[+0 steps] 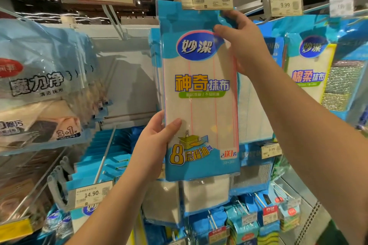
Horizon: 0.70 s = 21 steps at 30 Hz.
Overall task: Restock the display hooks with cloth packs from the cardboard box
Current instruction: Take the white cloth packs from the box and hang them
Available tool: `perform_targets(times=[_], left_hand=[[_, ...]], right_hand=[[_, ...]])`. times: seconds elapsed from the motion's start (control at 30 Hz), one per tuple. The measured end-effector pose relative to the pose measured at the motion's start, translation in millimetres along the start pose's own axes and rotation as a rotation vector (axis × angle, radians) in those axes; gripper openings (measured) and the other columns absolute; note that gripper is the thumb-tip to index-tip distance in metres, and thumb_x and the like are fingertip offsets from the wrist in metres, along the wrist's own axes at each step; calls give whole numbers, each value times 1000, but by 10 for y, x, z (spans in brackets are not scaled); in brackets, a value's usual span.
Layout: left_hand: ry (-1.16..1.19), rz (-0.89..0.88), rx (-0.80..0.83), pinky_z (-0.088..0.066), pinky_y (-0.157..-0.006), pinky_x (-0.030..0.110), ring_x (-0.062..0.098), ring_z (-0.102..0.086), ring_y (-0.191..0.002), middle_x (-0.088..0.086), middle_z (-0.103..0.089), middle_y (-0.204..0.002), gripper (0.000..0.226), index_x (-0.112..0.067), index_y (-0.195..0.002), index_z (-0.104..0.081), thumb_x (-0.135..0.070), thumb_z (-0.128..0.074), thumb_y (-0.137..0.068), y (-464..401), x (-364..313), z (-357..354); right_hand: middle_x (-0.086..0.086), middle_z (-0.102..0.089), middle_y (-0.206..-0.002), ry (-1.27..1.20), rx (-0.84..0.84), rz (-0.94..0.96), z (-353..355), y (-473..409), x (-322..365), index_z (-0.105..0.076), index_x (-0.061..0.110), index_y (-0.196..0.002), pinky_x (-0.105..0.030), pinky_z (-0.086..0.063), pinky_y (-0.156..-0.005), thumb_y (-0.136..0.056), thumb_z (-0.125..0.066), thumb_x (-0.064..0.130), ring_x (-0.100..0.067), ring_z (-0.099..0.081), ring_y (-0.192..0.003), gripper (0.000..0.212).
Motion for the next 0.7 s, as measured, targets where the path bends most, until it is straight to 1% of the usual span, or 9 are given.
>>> perform_targets(times=[0.13, 0.17, 0.23, 0.27, 0.33, 0.4, 0.47, 0.6, 0.7], left_hand=[[69, 33, -72, -58, -87, 53, 37, -73, -97, 13, -75, -110, 30, -15, -122, -61, -21, -62, -92, -14, 64, 56], [79, 40, -97, -57, -88, 55, 38, -73, -97, 15, -75, -109, 27, -14, -121, -61, -18, -61, -95, -26, 82, 83], [95, 52, -134, -56, -89, 57, 40, -72, -98, 17, -74, -109, 25, -12, -121, -62, -15, -60, -97, -67, 110, 118], [98, 54, -148, -56, -89, 58, 41, -72, -98, 19, -74, -109, 24, -10, -121, -62, -14, -59, -97, -98, 121, 126], [104, 45, -176, -56, -90, 59, 40, -70, -96, 21, -73, -111, 24, -7, -121, -62, -12, -59, -97, -178, 125, 153], [94, 32, -197, -57, -88, 58, 37, -71, -93, 19, -74, -108, 23, -8, -120, -63, -12, -60, -97, -267, 114, 184], [80, 21, -209, -59, -85, 56, 34, -72, -87, 16, -76, -102, 21, -9, -118, -64, -12, -61, -97, -363, 104, 215], [3, 0, -304, -58, -86, 57, 34, -73, -90, 13, -75, -101, 17, -14, -110, -61, -18, -66, -95, -602, 158, 374], [-152, -27, -392, -56, -87, 60, 33, -71, -93, 7, -71, -98, 15, -19, -96, -58, -26, -70, -91, -772, 191, 503]], right_hand=[[1, -60, -124, 69, -15, -41, -8, 12, -127, -58, 23, -124, -48, -55, -95, -83, -71, 19, -22, -66, -111, 43], [1, -58, -126, 142, -26, -31, -12, 46, -134, -59, 29, -122, -47, -55, -95, -83, -72, 25, -21, -65, -112, 42], [7, -48, -131, 383, -47, 18, -42, 163, -129, -55, 36, -125, -40, -49, -102, -85, -71, 34, -14, -56, -120, 43], [10, -42, -130, 474, -64, 50, -50, 242, -147, -50, 33, -132, -35, -43, -107, -88, -69, 32, -12, -50, -124, 48], [8, -37, -135, 531, -88, 52, -67, 460, -254, -43, 26, -143, -36, -36, -113, -89, -69, 31, -12, -42, -131, 60], [3, -34, -146, 510, -73, -27, -80, 720, -465, -38, 29, -146, -37, -35, -113, -88, -71, 35, -11, -43, -127, 67], [1, -33, -149, 541, -16, -108, -125, 964, -701, -35, 31, -148, -31, -33, -109, -89, -71, 34, -8, -42, -121, 69], [-10, -39, -138, 689, 77, -189, -242, 1150, -1055, -31, 25, -150, -24, -31, -95, -88, -71, 29, -24, -39, -134, 74], [-14, -35, -143, 773, 84, -240, -250, 980, -1275, -19, 31, -156, -33, -37, -104, -88, -71, 35, -29, -45, -130, 86]])
Point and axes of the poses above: each hand's wrist, its own y-axis away from the middle knuckle, its own z-axis out of the back of the hand, x = y × z, the point moved 10 cm from there along -y, towards the middle knuckle
